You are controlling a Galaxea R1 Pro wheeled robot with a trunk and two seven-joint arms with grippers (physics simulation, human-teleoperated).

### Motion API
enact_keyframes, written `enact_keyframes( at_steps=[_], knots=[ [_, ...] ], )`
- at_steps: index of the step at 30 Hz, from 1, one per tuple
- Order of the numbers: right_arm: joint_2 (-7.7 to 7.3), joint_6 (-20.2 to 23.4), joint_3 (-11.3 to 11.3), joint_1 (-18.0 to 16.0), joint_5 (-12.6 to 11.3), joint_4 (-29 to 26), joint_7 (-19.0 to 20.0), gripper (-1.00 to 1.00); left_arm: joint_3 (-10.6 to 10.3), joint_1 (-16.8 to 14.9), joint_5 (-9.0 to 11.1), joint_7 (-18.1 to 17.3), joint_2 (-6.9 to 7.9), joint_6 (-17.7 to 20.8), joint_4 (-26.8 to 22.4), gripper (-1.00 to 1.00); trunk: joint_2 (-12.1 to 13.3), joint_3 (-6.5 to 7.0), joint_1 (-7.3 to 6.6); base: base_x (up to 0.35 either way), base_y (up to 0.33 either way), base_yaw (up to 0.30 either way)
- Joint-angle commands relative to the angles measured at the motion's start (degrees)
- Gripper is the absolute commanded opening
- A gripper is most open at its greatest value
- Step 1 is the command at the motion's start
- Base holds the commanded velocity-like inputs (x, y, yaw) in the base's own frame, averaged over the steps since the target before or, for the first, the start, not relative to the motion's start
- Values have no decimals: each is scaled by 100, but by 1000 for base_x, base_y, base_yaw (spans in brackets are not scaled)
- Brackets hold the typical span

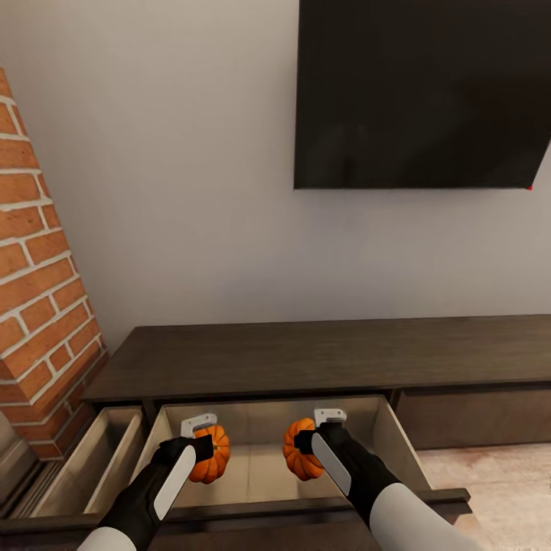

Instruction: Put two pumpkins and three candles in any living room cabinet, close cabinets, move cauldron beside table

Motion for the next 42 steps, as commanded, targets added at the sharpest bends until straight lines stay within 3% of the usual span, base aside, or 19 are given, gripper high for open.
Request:
enact_keyframes(
  at_steps=[1,33,42],
  knots=[
    [-4,5,28,-6,-58,-10,-51,-100,-17,-4,49,61,3,8,-9,-100,-5,-28,1,0,0,0],
    [-4,-12,28,-6,-49,-18,-51,-100,-33,-4,27,59,-24,8,-9,-100,-48,-737,83,0,0,0],
    [-4,-12,28,-6,-49,-18,-54,-100,-33,-4,22,59,-32,8,-9,-100,-48,-737,83,0,0,0]
  ],
)
